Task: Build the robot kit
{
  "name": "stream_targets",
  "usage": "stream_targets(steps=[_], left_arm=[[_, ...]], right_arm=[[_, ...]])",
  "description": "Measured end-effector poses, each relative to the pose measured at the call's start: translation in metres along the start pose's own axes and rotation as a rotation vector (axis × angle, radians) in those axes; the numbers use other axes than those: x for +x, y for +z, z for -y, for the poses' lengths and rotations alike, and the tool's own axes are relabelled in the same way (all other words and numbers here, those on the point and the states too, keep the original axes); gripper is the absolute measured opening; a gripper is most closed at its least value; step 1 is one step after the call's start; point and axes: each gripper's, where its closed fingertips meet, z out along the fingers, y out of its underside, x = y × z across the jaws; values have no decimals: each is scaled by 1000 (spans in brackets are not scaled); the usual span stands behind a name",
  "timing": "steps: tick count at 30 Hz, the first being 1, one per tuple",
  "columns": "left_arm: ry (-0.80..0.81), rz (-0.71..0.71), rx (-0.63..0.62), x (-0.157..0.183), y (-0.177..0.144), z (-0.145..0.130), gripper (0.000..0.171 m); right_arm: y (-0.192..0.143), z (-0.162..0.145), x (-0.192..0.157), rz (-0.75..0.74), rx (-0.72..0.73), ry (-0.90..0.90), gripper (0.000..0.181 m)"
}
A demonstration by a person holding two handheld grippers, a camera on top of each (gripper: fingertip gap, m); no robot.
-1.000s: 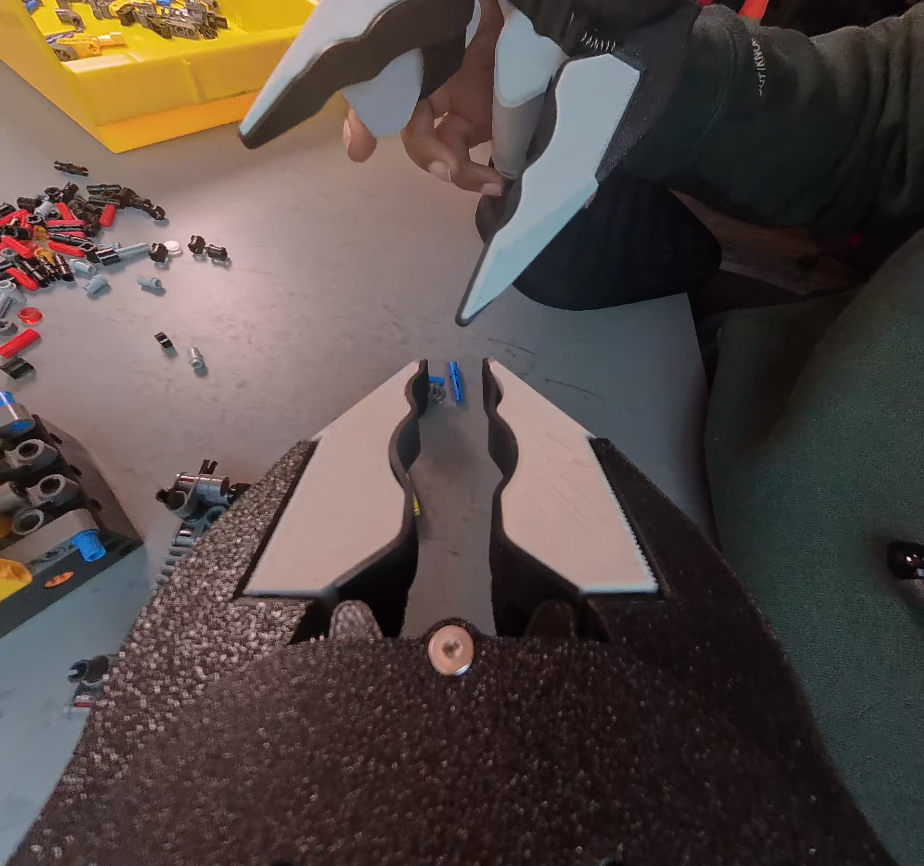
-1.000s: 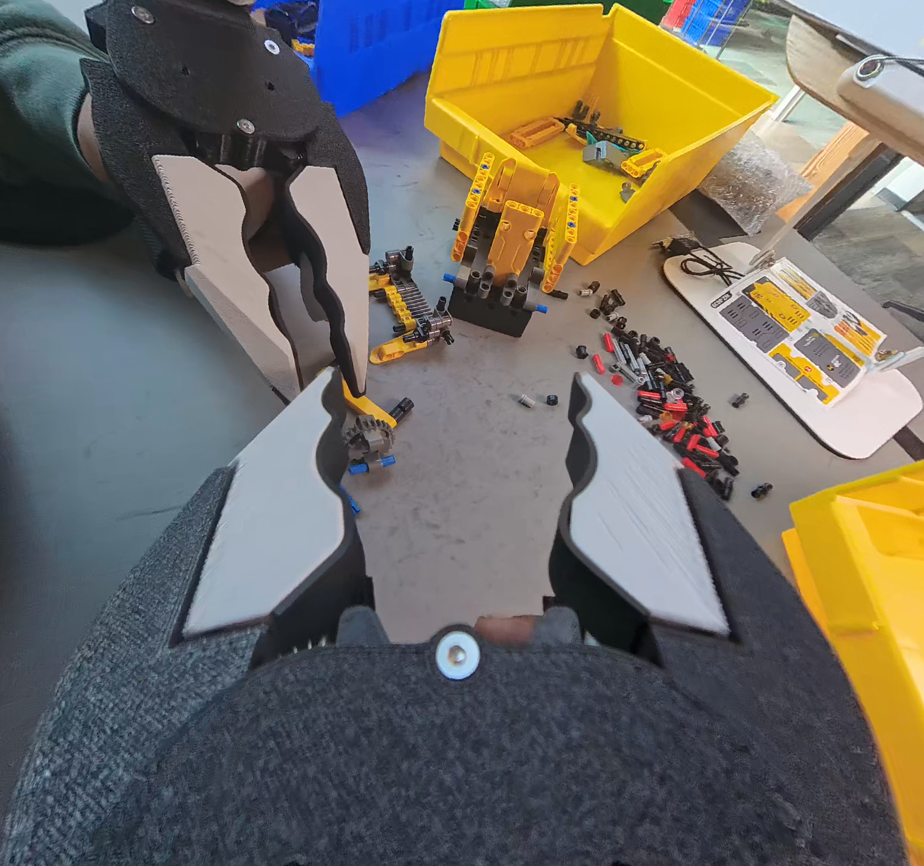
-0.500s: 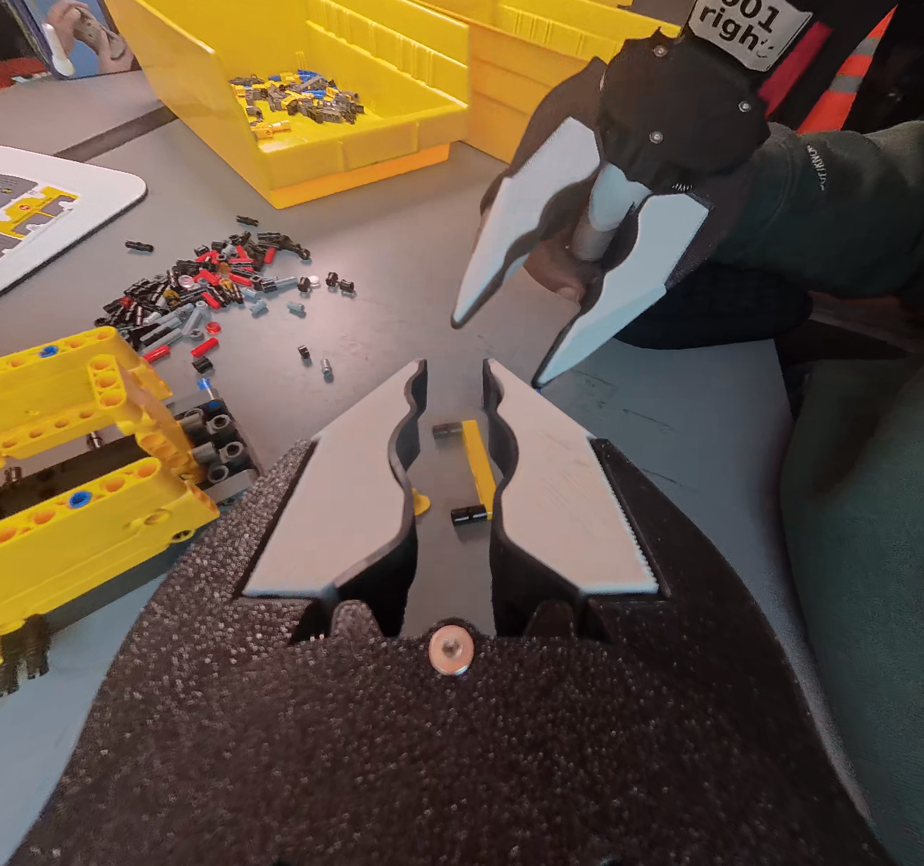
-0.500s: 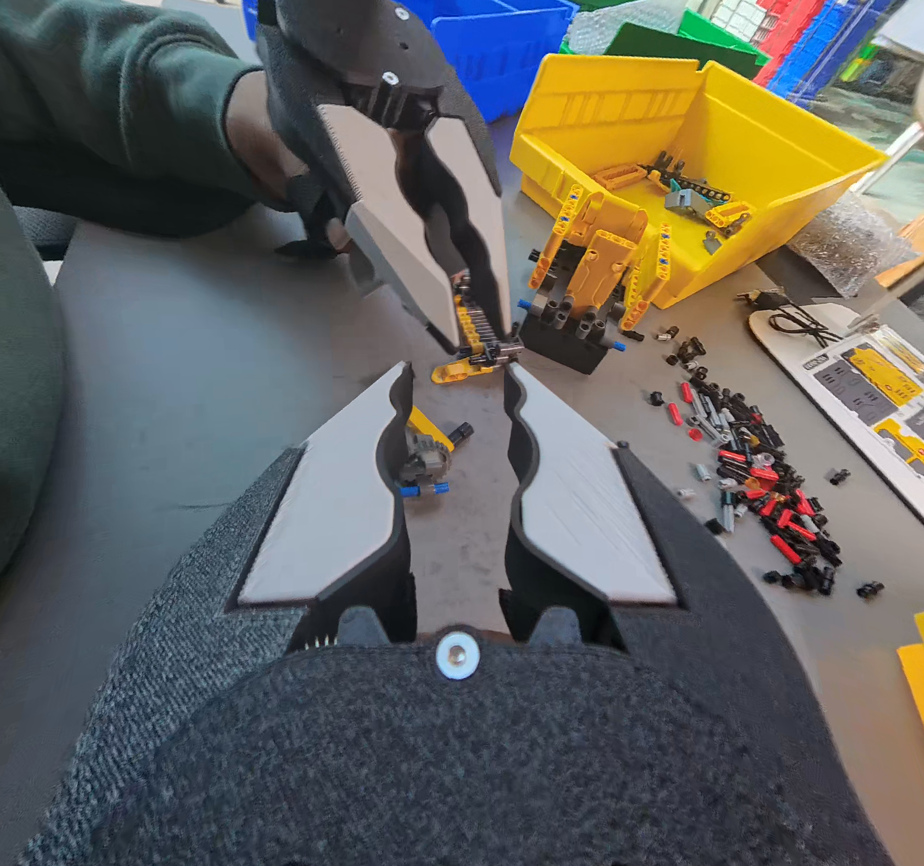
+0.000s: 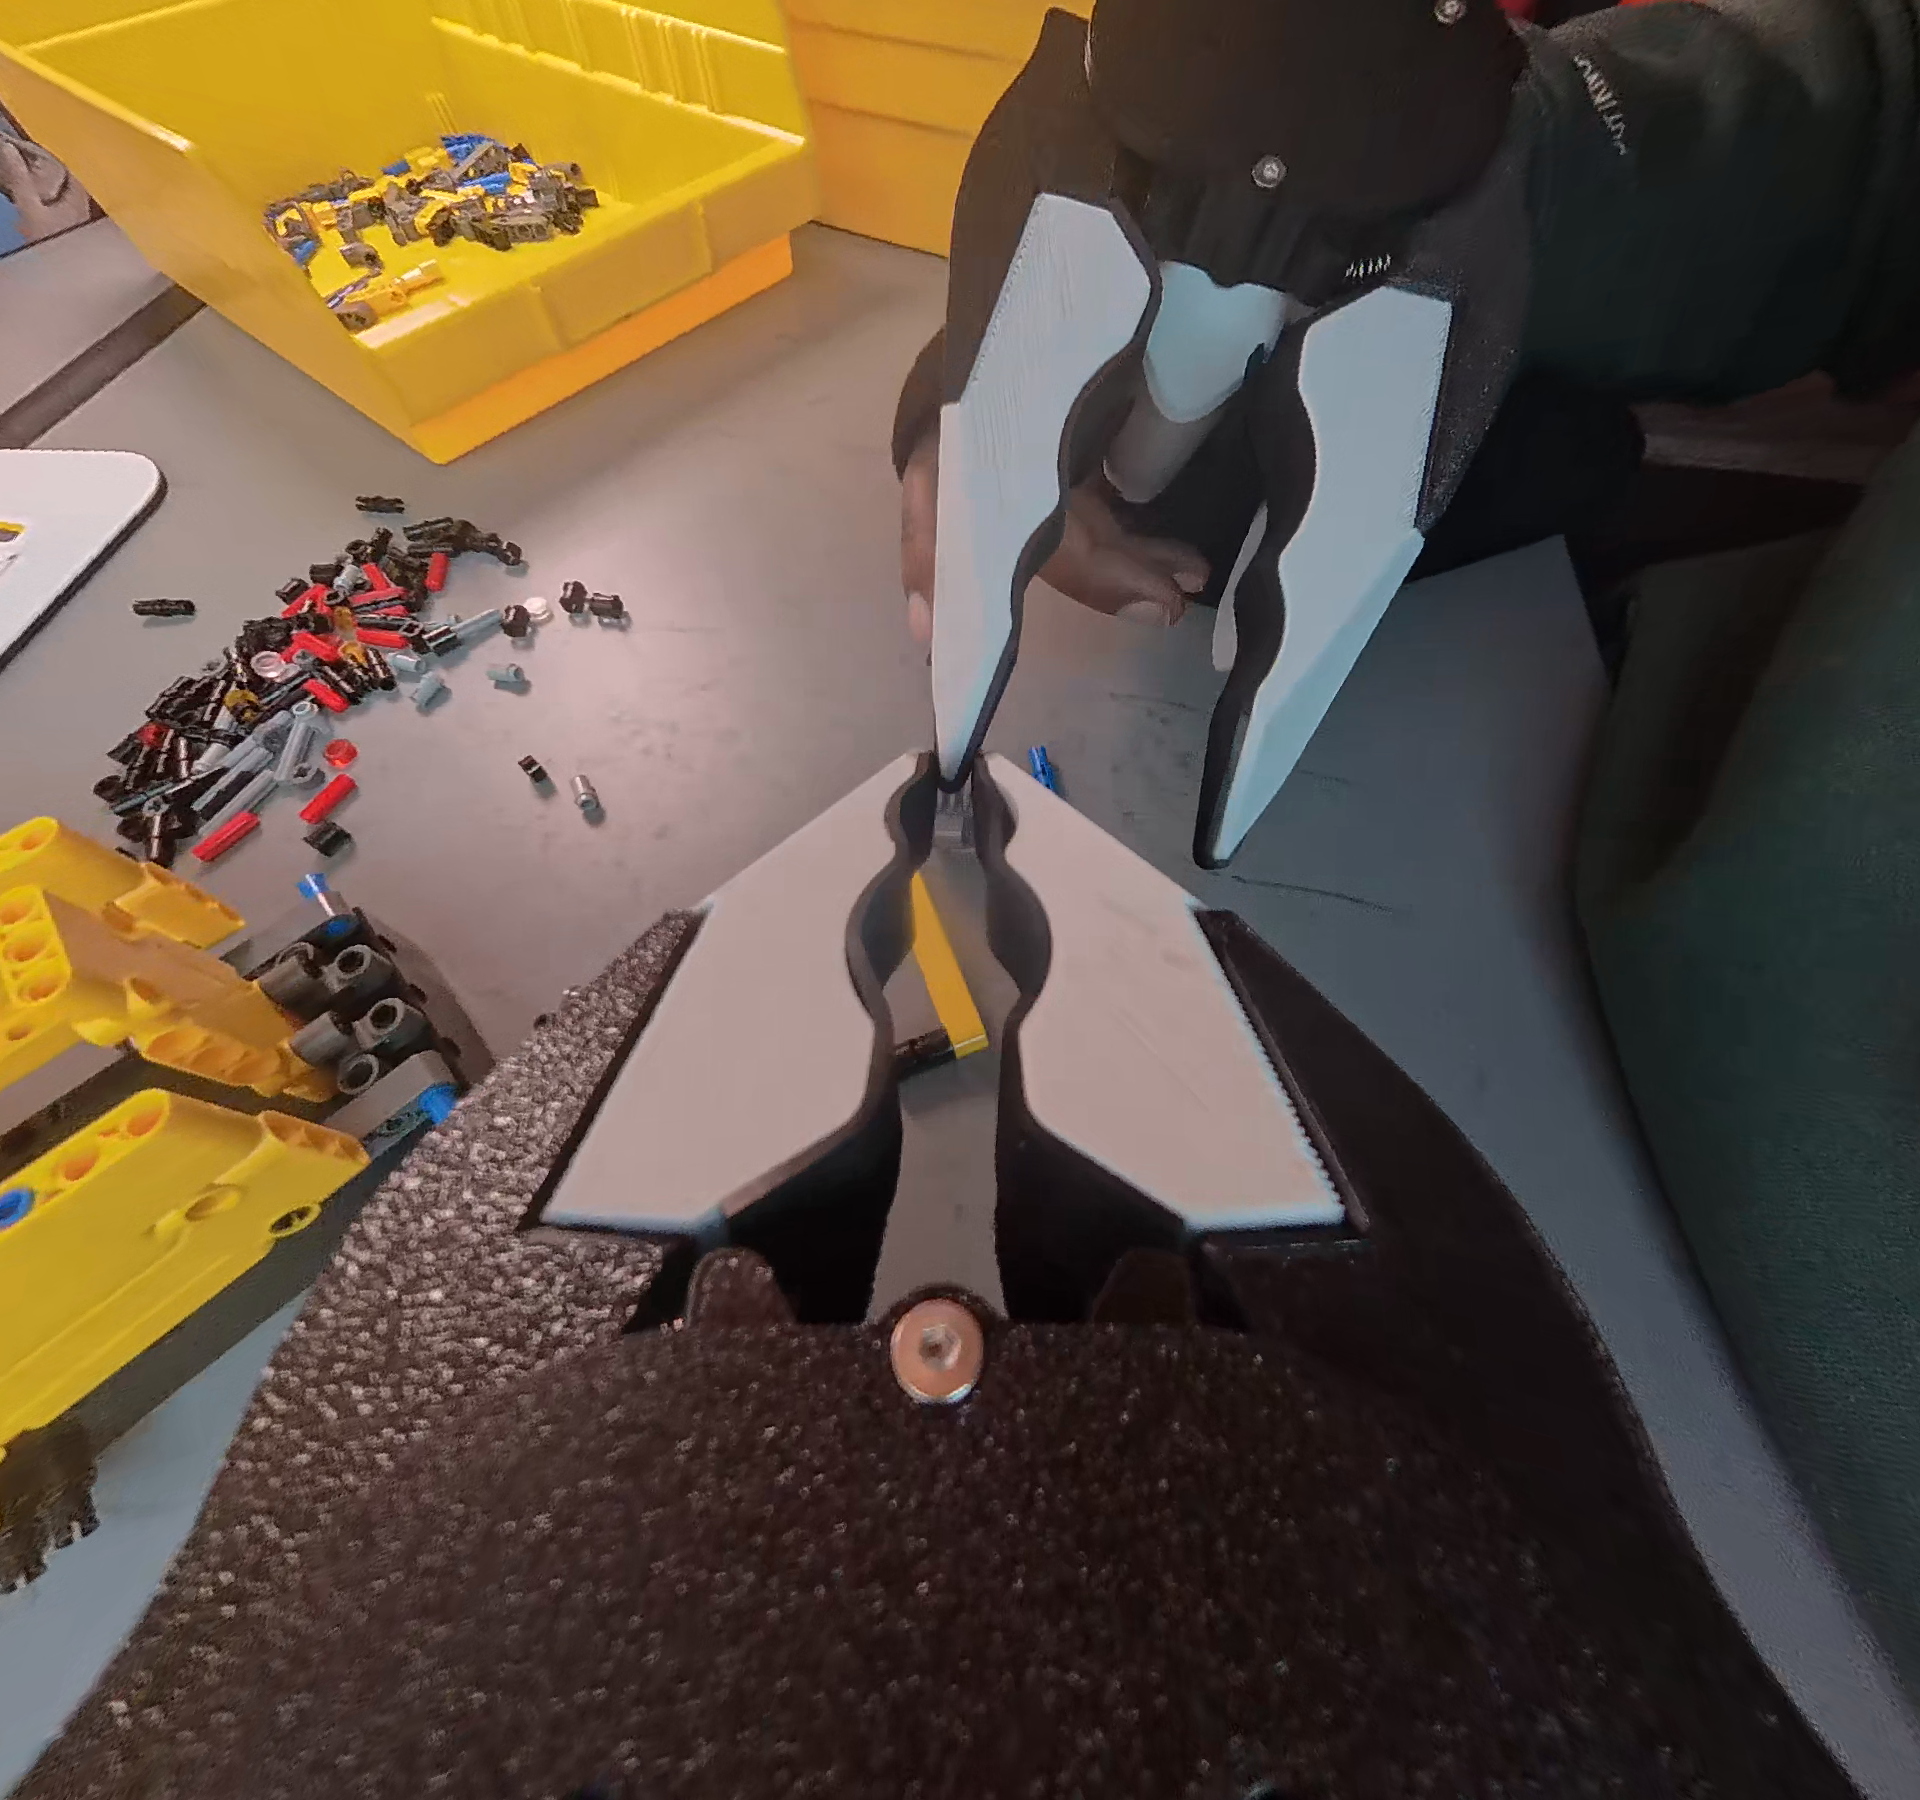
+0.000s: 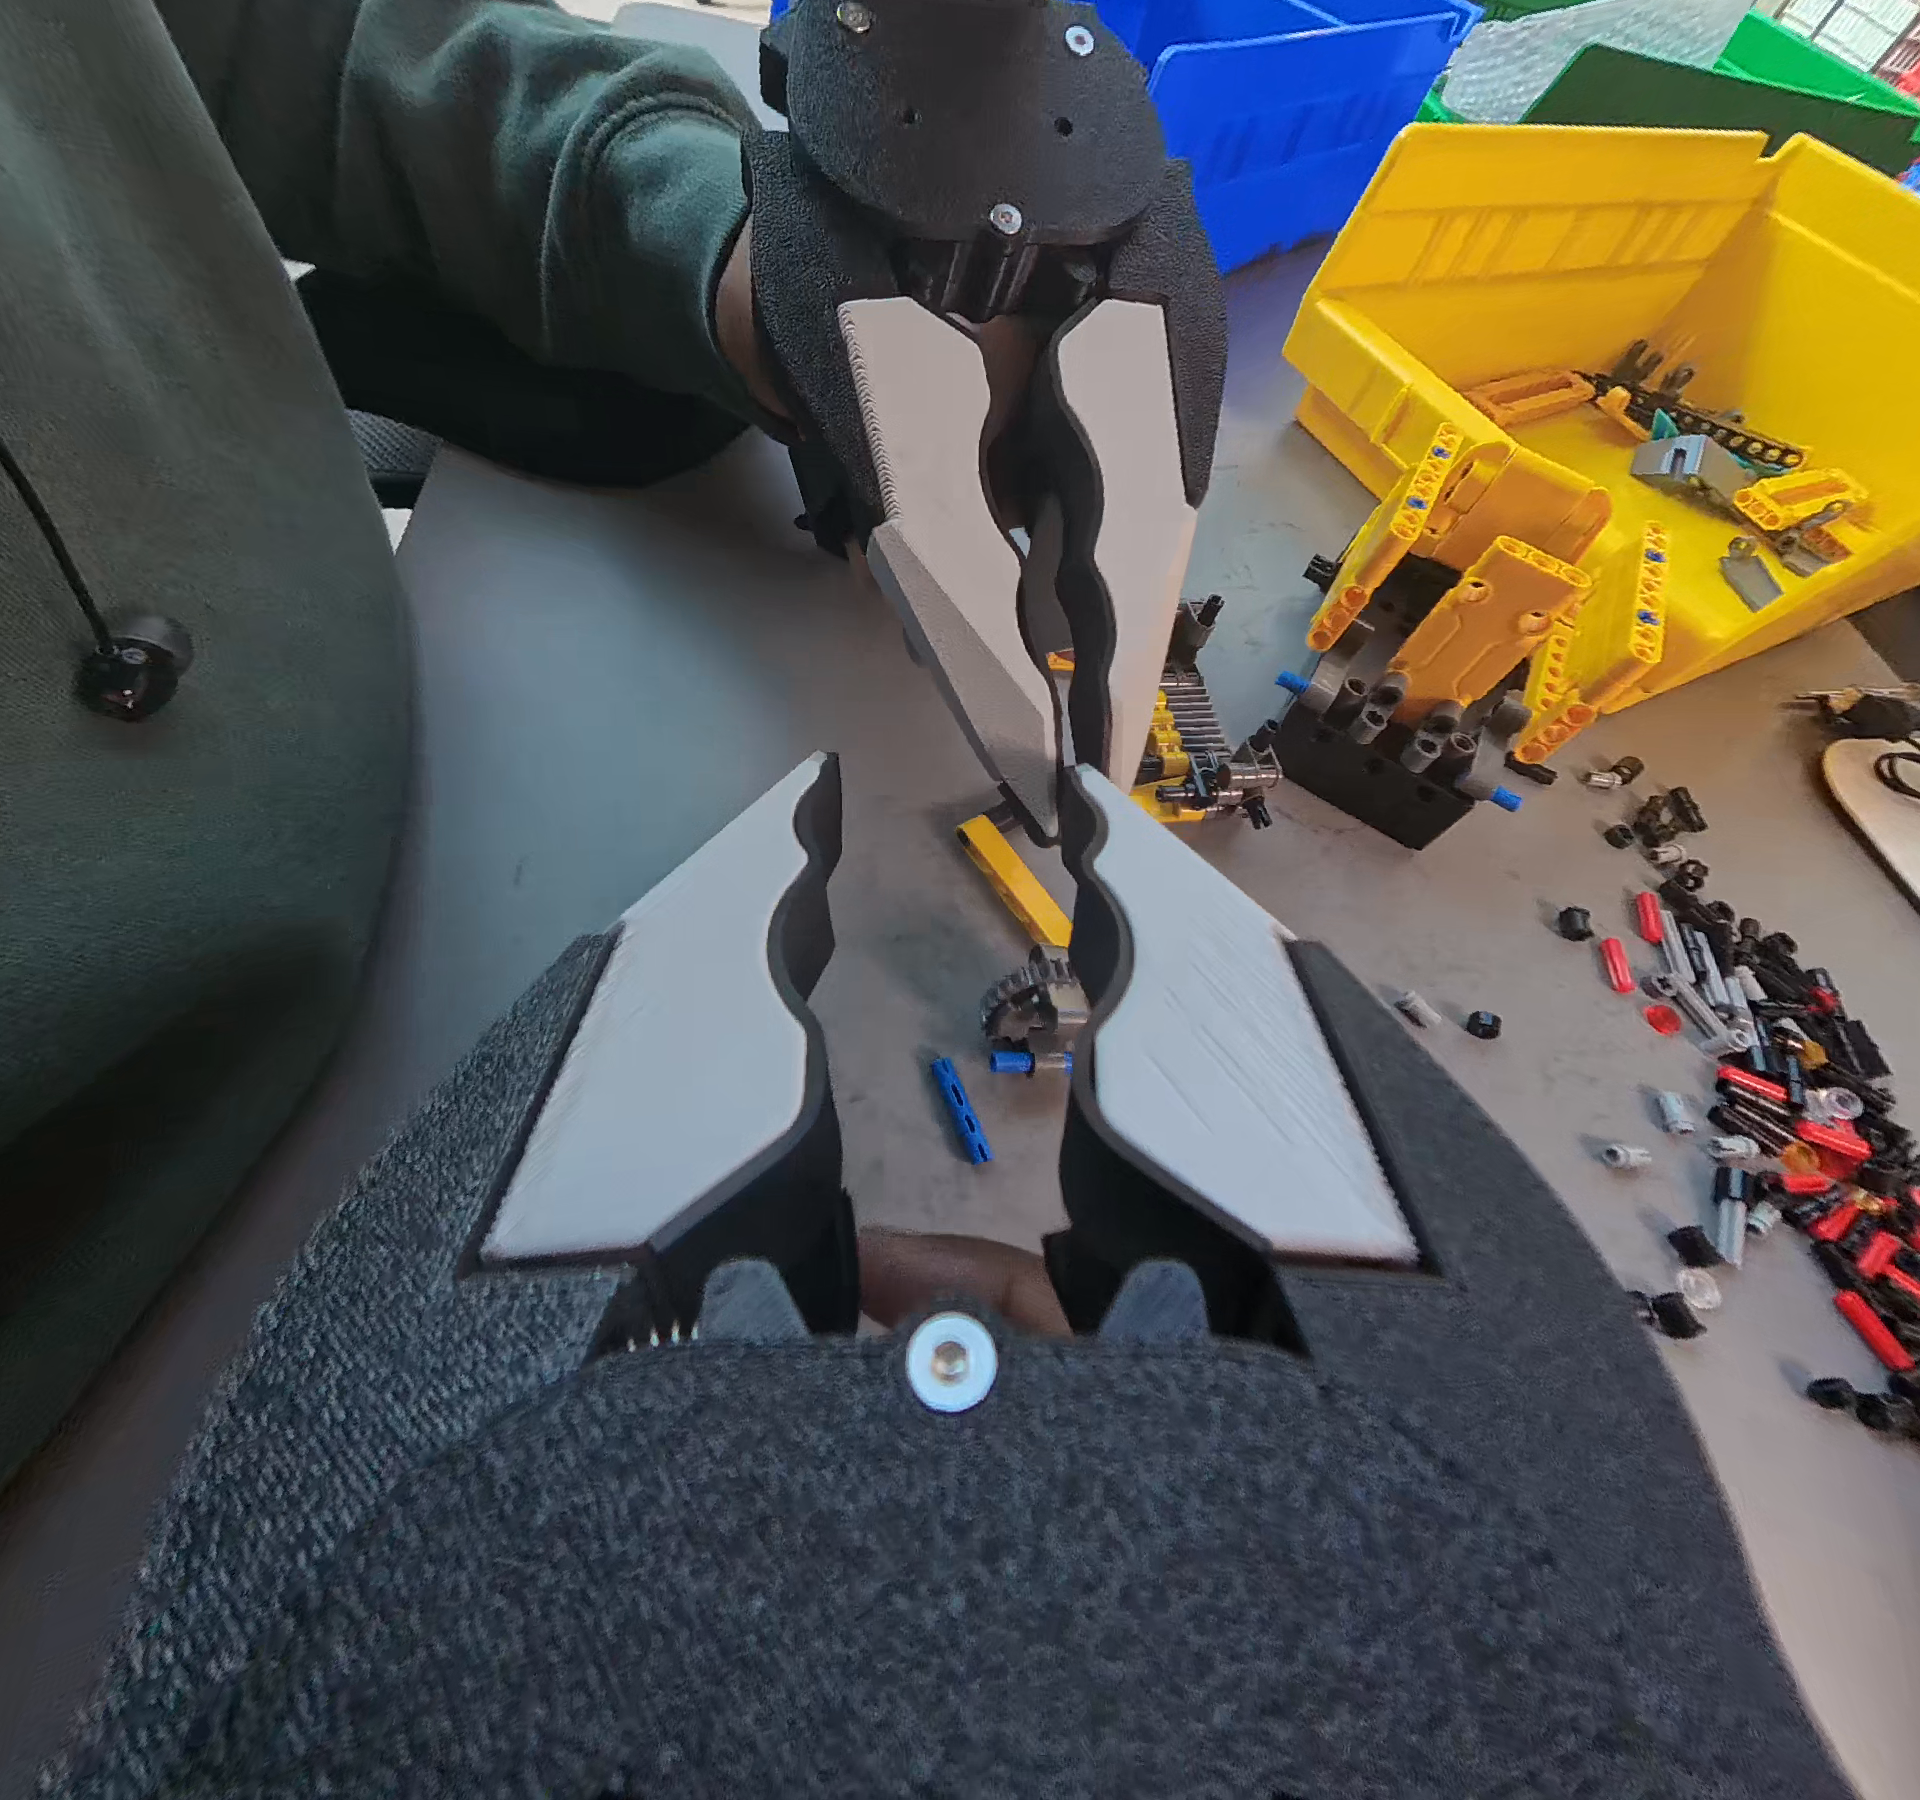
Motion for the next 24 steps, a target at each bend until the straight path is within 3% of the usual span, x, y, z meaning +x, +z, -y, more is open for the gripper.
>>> stream_targets(steps=[4, 9, 11, 14, 17, 21, 24], left_arm=[[-21, -3, 31, 2, -2, 8, 5], [-21, -7, 19, 4, 0, 6, 5], [-35, -10, 42, 4, -1, 11, 5], [-25, 0, 13, 3, 2, 7, 6], [-40, -27, 19, 8, 3, 8, 5], [-20, -52, 10, 18, 7, 8, 5], [-4, -48, 4, 17, 9, 9, 5]], right_arm=[[-5, 9, -1, -1, 48, 12, 43], [-5, 4, 5, -60, 27, -22, 27], [-8, 8, 5, -56, 54, -1, 30], [-6, 5, -6, 1, 20, 22, 54], [-8, 5, -11, 26, 11, 30, 54], [-14, 1, -5, -23, 8, -21, 24], [-15, -1, 2, -70, -13, -21, 13]])
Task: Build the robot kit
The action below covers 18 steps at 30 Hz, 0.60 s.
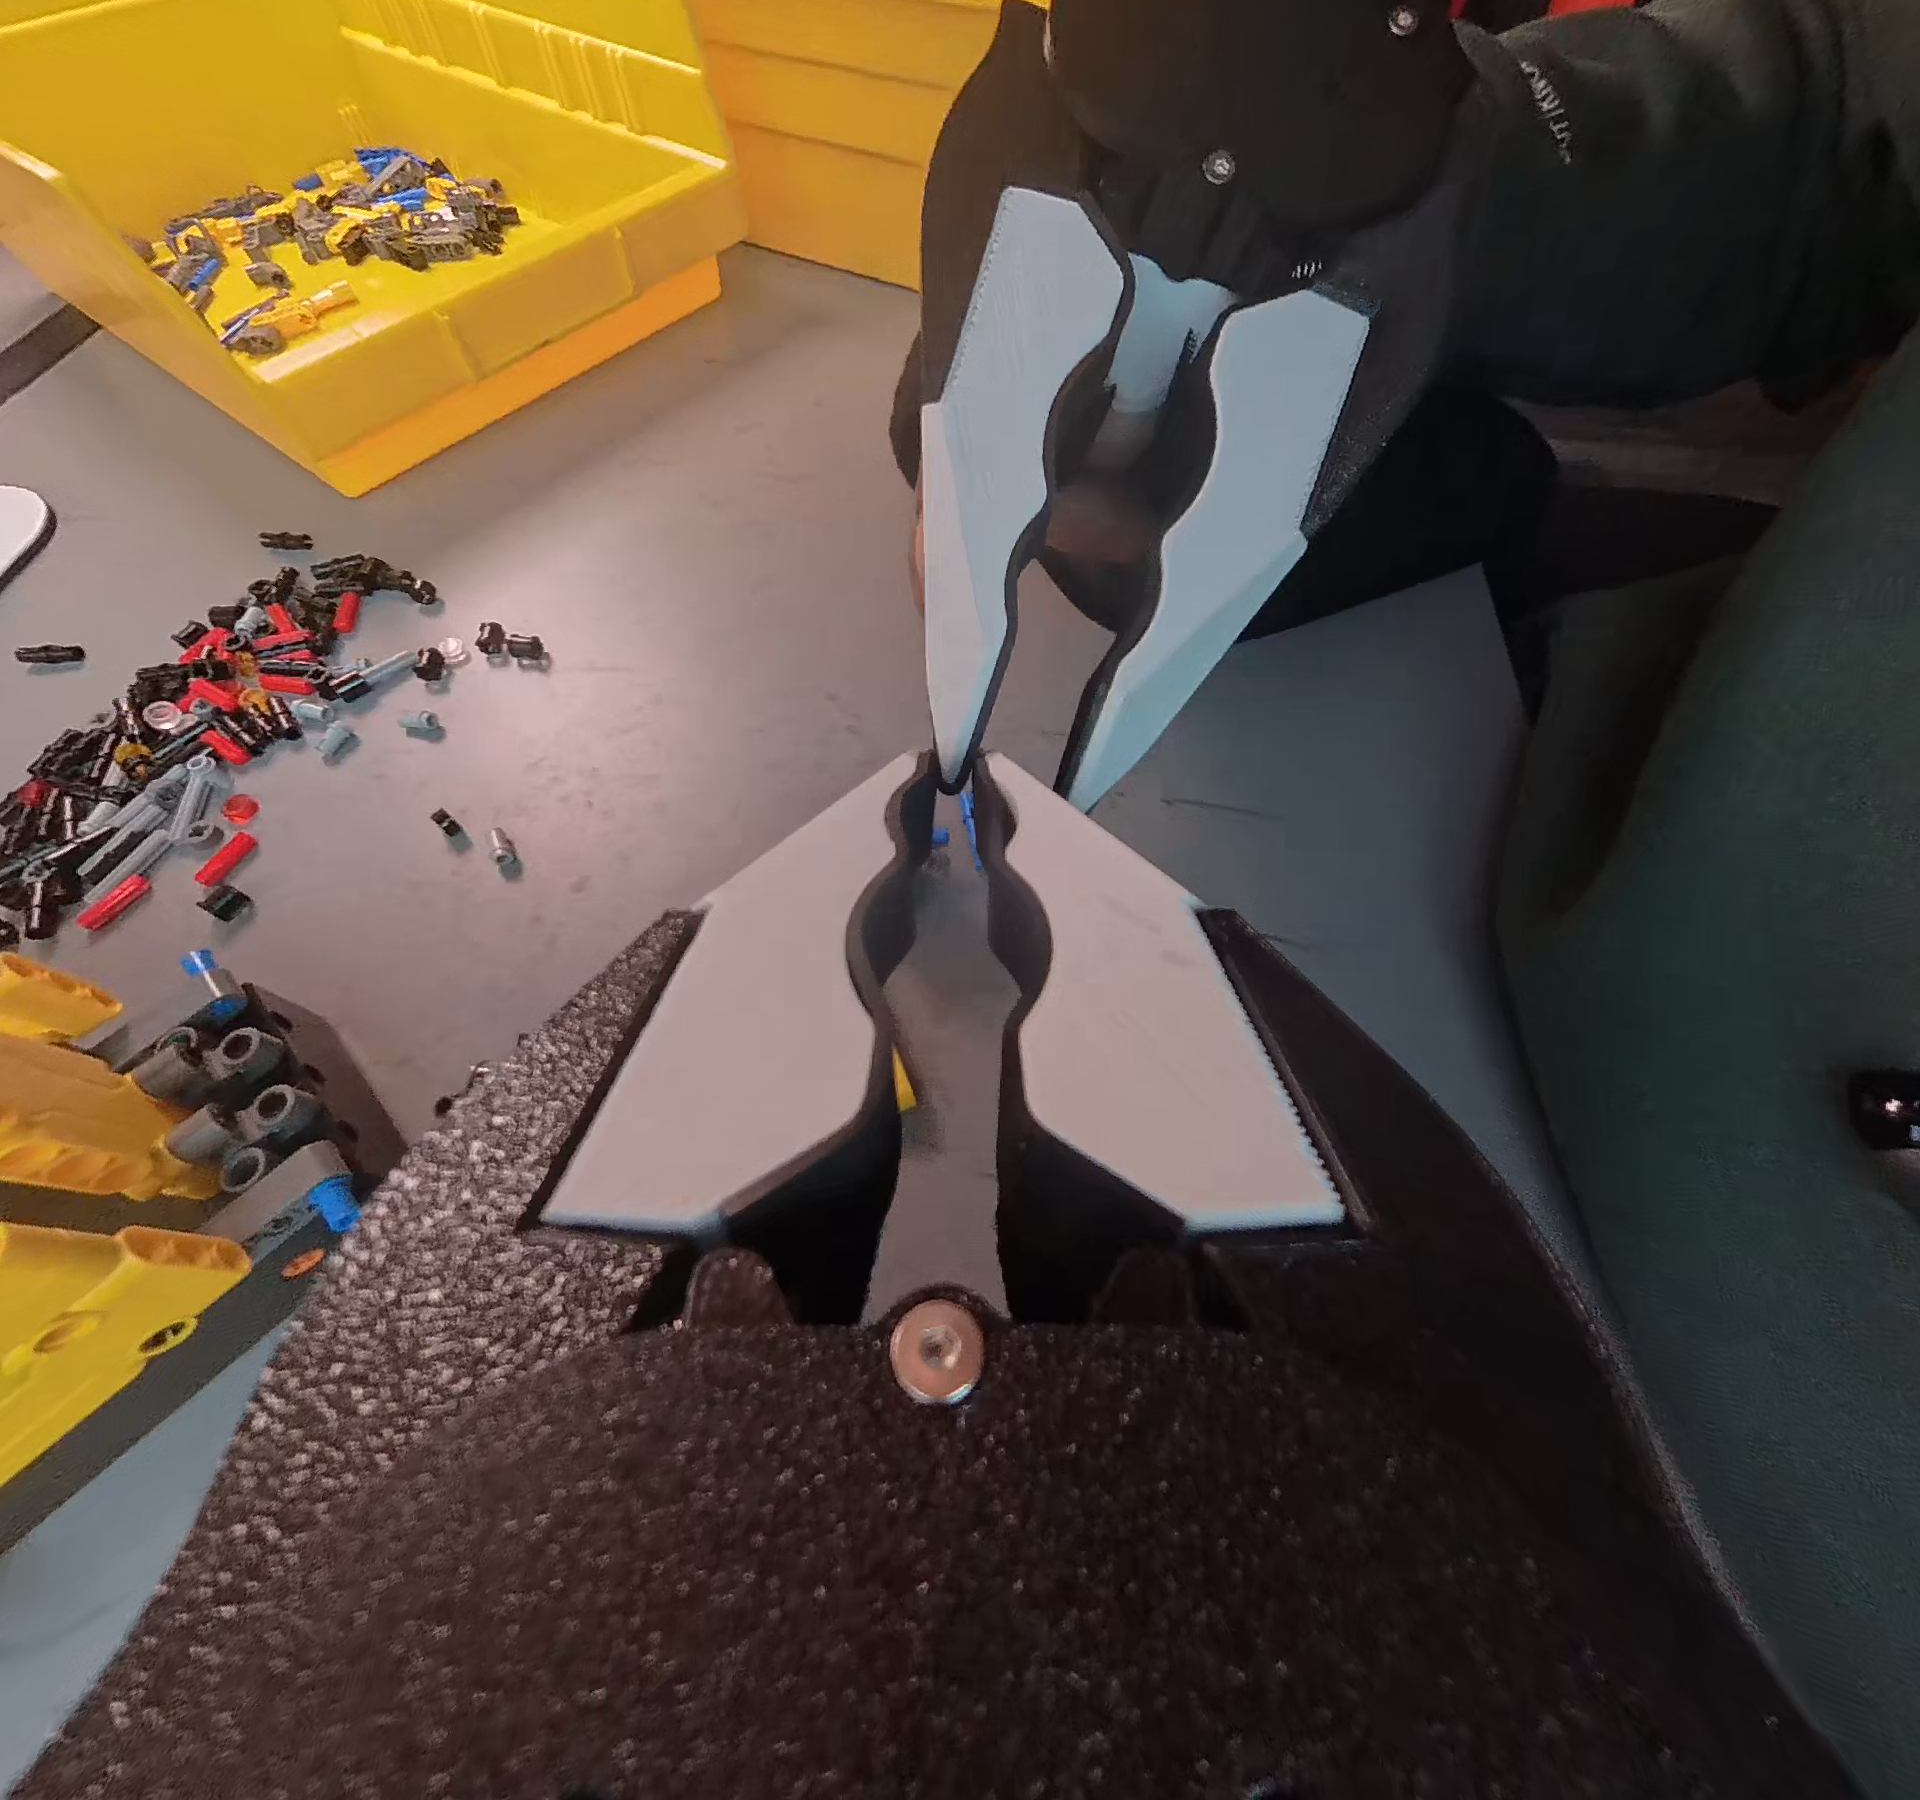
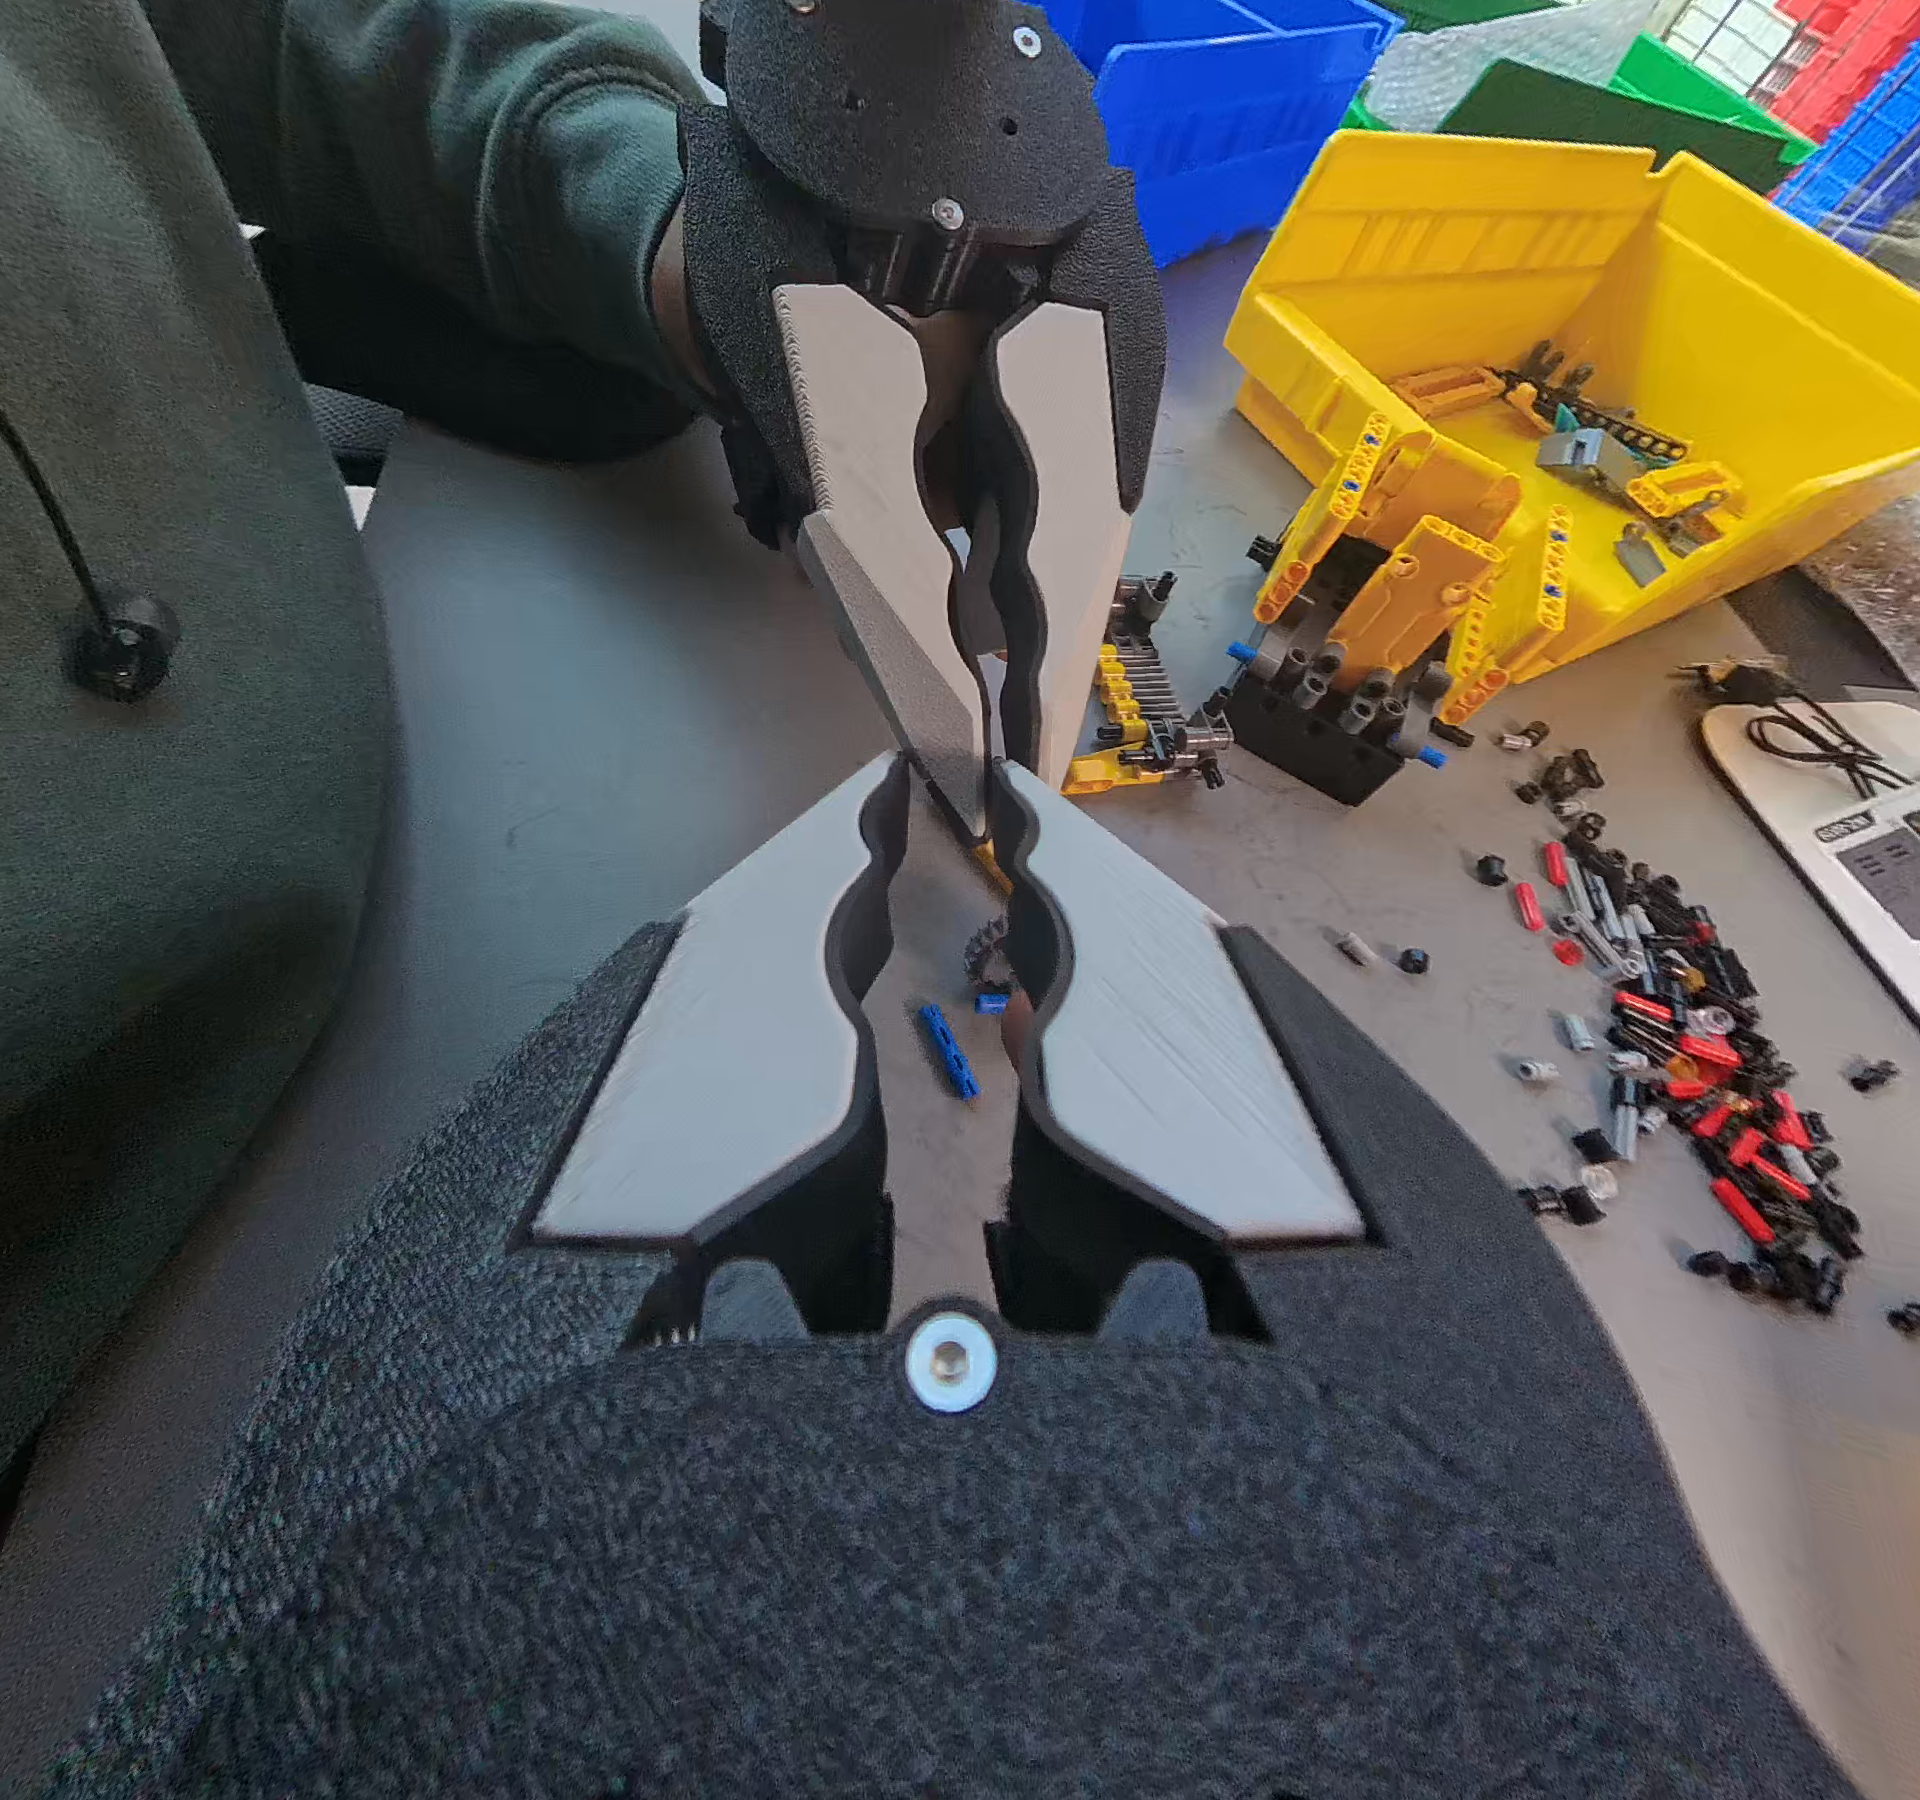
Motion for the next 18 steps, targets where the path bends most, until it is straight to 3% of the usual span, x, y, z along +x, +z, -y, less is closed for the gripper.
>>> stream_targets(steps=[7, 13, 18], left_arm=[[-10, 23, 27, -8, -2, 0, 14], [3, 15, -23, -4, 5, -11, 16], [8, 21, -48, -4, 7, -14, 15]], right_arm=[[-13, -13, 7, -8, -104, -27, 32], [-14, -32, 11, -45, -154, 72, 67], [-22, -27, 32, -141, -79, 122, 21]])
